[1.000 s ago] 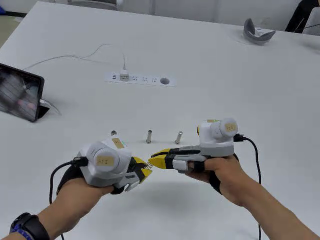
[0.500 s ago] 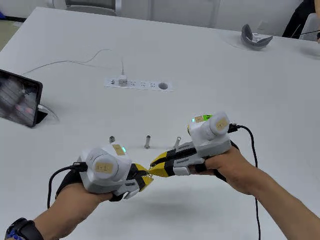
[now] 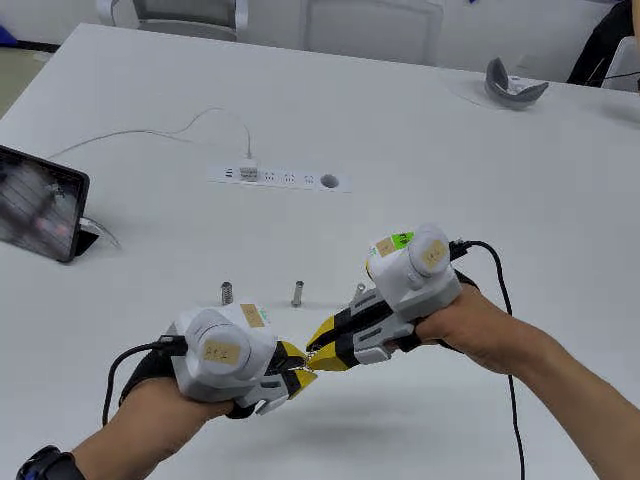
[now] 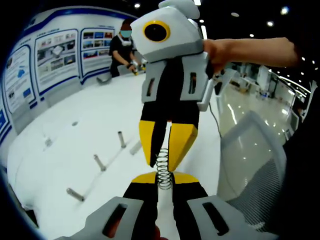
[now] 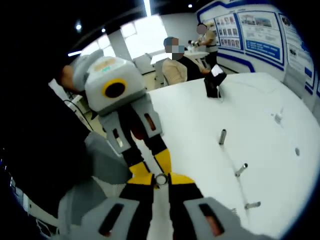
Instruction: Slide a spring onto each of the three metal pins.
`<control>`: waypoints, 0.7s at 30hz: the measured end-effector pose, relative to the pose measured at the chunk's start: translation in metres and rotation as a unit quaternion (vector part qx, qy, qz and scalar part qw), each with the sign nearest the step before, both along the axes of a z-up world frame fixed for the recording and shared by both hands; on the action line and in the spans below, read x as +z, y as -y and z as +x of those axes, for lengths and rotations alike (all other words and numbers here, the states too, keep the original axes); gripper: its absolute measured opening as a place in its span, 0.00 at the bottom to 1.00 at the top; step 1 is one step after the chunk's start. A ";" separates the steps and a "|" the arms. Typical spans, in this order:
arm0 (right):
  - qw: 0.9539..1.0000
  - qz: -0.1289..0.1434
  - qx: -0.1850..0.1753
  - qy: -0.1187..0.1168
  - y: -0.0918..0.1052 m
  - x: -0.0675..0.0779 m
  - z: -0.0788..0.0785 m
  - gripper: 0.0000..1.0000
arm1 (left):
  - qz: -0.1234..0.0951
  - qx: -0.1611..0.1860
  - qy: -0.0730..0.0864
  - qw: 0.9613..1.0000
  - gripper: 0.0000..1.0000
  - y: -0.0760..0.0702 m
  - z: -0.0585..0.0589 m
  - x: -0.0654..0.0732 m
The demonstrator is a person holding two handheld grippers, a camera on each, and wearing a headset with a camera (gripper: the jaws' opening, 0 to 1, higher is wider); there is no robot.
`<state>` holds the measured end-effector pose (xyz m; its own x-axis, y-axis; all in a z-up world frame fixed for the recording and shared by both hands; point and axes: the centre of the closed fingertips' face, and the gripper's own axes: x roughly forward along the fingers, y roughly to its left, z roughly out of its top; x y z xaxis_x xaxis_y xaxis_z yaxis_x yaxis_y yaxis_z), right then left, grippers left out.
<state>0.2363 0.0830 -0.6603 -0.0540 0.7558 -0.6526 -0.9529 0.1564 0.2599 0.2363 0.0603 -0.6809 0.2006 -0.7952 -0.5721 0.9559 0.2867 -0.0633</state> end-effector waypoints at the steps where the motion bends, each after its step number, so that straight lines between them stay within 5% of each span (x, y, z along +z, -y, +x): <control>1: 1.000 -0.003 0.005 0.001 0.000 -0.001 -0.001 0.12 | 0.001 -0.001 0.000 1.000 0.09 0.000 0.000 0.000; 9: 0.999 -0.025 0.041 0.005 0.002 -0.007 -0.008 0.12 | 0.007 -0.012 -0.001 1.000 0.09 0.001 -0.006 -0.002; 21: 0.999 -0.015 0.034 -0.002 0.003 -0.010 -0.011 0.12 | 0.008 -0.018 -0.005 1.000 0.09 0.001 -0.009 -0.001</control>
<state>0.2250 0.0804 -0.6701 -0.1067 0.7310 -0.6740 -0.9605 0.0994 0.2598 0.2273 0.0594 -0.6818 0.1666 -0.7923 -0.5869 0.9648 0.2538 -0.0688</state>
